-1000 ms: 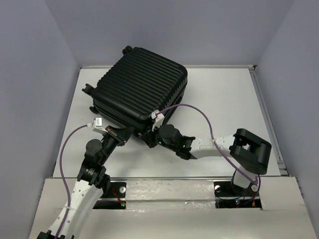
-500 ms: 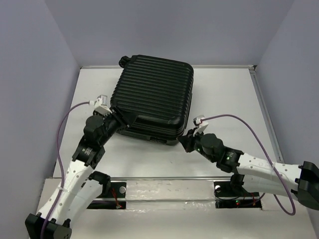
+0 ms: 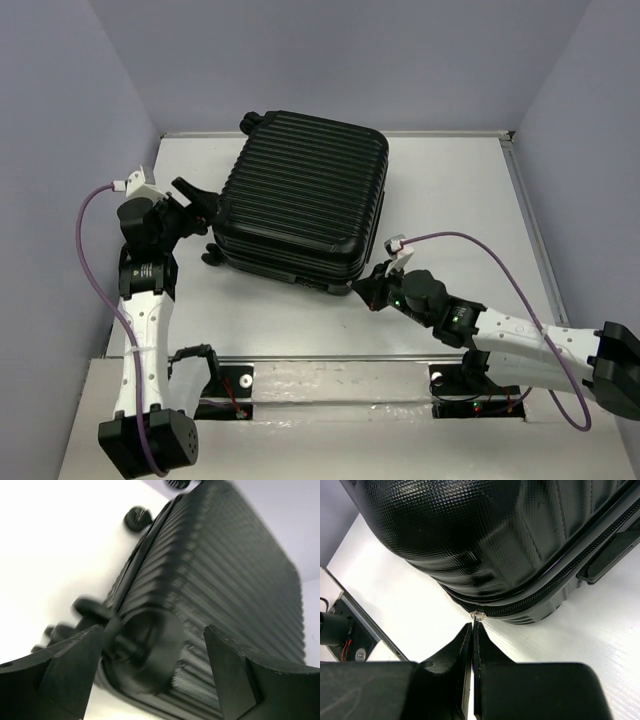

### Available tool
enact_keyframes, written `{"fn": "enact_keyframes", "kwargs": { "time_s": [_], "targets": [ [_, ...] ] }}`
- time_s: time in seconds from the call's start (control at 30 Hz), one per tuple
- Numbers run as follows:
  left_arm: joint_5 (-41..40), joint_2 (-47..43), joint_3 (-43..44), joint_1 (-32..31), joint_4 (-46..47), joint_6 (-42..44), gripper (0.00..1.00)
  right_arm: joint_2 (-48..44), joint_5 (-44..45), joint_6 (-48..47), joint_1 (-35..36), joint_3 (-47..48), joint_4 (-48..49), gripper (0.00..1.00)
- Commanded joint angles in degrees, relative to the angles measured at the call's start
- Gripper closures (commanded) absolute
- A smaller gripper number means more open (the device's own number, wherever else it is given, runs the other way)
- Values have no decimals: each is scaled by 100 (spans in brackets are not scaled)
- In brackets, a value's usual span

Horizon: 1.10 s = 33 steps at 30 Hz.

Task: Pack the luggage

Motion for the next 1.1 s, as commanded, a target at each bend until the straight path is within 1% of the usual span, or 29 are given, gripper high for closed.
{"fn": "enact_keyframes", "kwargs": {
  "time_s": [0.0, 0.1, 0.3, 0.37, 0.5, 0.53, 0.77, 0.93, 1.07],
  "targets": [
    [917, -135, -635, 554, 203, -240, 7, 23, -278, 39, 90, 31, 281, 93],
    [786, -399, -847, 661, 204, -329, 6, 111, -366, 39, 90, 5, 395, 93],
    [769, -382, -1182, 696, 238, -337, 4, 261, -489, 22, 90, 31, 553, 93],
    [794, -408, -1305, 731, 474, -504, 4, 269, -542, 4, 90, 22, 597, 93],
    [883, -268, -1288, 749, 958, -969, 4, 313, -577, -13, 90, 40, 632, 93],
    [883, -172, -1287, 749, 1168, -1188, 3, 322, -595, -5, 90, 40, 632, 93],
    [1014, 365, -1366, 758, 2013, -1971, 4, 383, -674, -5, 90, 5, 720, 93],
    [997, 725, -1393, 758, 2391, -2209, 7, 366, -735, -22, 90, -22, 738, 93],
    [927, 813, -1445, 766, 2602, -2332, 10, 287, -744, -48, 90, -66, 755, 93]
  ]
}}
